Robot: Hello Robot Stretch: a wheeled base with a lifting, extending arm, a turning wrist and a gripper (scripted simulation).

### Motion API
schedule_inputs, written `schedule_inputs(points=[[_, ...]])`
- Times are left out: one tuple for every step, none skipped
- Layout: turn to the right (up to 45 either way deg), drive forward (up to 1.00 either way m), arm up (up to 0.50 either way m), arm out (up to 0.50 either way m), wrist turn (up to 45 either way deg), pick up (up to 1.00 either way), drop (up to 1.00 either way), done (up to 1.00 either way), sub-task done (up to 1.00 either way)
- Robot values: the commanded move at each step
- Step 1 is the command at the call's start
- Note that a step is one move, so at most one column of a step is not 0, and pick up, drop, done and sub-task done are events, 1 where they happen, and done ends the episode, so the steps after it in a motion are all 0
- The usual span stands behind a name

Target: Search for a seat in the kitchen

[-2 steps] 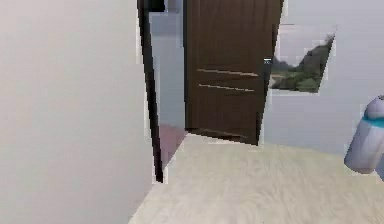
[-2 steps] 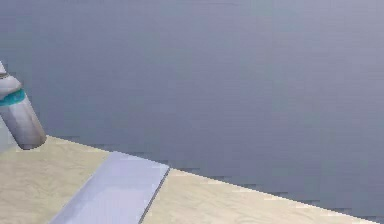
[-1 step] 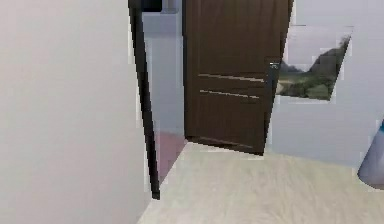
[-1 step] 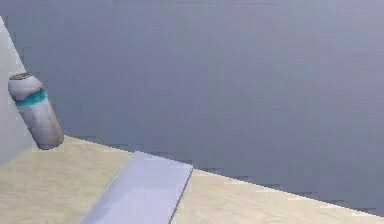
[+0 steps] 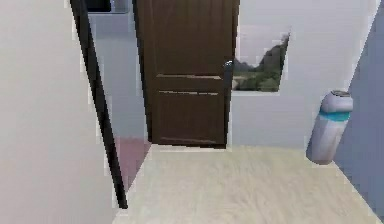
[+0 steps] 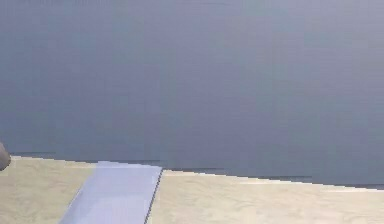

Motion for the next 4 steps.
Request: schedule_inputs(points=[[0.0,1.0,0.0,0.0,0.0,0.0,0.0,0.0,0.0],[3.0,0.0,0.0,0.0,0.0,0.0,0.0,0.0,0.0],[0.0,0.5,0.0,0.0,0.0,0.0,0.0,0.0,0.0],[-45.0,0.0,0.0,0.0,0.0,0.0,0.0,0.0,0.0]])
